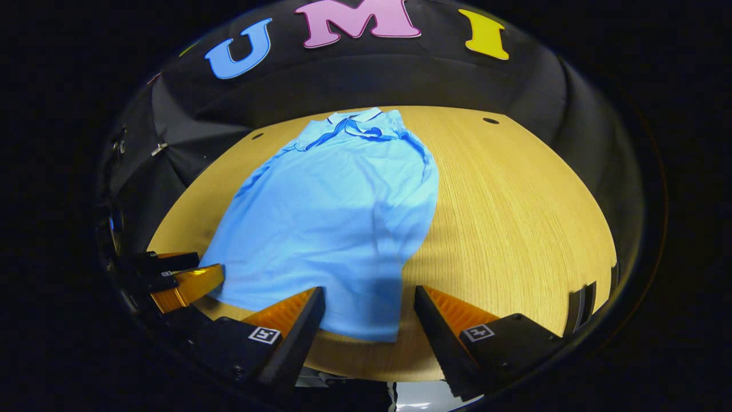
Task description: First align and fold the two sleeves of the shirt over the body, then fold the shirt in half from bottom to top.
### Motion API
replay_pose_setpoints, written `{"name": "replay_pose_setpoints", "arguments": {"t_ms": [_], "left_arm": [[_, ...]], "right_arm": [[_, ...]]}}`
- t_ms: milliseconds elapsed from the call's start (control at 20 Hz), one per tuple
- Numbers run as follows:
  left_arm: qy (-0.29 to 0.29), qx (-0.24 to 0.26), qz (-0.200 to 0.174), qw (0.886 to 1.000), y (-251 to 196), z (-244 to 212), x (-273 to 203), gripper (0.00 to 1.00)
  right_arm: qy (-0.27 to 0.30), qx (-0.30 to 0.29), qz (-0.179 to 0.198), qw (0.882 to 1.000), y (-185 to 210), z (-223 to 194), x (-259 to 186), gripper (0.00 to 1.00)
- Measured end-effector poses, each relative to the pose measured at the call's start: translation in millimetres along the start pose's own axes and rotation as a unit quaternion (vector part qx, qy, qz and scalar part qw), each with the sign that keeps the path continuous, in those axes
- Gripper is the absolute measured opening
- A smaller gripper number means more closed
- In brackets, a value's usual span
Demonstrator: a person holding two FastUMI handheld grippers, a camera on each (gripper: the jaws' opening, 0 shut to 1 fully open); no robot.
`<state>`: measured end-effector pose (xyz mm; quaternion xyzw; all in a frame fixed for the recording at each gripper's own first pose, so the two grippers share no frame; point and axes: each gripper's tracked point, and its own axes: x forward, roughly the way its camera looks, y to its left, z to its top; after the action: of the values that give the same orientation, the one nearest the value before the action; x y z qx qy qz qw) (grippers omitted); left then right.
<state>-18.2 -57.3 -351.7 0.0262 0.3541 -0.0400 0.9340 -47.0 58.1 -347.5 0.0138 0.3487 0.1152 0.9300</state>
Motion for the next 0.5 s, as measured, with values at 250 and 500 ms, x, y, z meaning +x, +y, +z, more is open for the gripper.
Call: {"name": "replay_pose_setpoints", "arguments": {"t_ms": [250, 500], "left_arm": [[-0.014, 0.006, 0.010, 1.000, -6.4, 3.1, 6.1, 1.00], [-0.020, 0.026, -0.010, 0.999, -22.5, 3.5, 7.7, 0.82]], "right_arm": [[0.012, -0.020, -0.038, 0.999, -0.6, -4.4, 2.9, 0.99], [0.021, -0.012, -0.049, 0.998, -1.7, 1.3, 6.5, 0.73]]}}
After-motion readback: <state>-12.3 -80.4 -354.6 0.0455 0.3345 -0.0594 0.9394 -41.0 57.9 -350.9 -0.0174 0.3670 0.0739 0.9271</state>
